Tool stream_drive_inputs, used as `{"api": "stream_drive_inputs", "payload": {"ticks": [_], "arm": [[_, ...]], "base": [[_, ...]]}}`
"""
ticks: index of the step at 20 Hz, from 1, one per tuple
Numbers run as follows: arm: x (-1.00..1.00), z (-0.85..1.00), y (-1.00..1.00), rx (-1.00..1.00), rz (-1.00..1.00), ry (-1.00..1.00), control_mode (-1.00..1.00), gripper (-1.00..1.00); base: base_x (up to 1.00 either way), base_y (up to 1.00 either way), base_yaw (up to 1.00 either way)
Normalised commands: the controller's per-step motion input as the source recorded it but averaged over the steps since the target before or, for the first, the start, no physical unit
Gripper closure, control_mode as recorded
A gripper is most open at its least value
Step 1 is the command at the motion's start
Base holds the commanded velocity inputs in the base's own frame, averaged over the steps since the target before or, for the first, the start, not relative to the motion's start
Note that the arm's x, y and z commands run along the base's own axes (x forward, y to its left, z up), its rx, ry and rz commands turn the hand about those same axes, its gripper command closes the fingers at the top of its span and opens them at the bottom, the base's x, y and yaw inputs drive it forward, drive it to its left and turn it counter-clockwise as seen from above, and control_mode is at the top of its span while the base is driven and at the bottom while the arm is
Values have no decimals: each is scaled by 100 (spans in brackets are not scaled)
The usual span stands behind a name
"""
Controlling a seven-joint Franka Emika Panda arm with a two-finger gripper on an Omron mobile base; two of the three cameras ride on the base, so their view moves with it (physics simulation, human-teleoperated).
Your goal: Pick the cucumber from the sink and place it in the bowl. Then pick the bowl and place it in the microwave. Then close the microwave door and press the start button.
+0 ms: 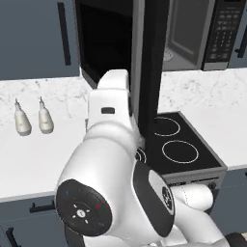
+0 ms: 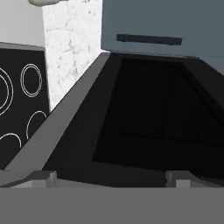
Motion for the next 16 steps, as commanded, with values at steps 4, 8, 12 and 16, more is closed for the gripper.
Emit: {"api": "stream_drive_inputs", "payload": {"ticks": [4,8,12,16], "arm": [[50,3,-98,0,-37,-1,-100,-100],[77,0,-100,0,-31,0,-100,-100],[79,0,-100,0,-27,0,-100,-100],[98,0,-100,0,-21,0,-100,-100]], "base": [[0,0,0],[0,0,0],[0,0,0],[0,0,0]]}}
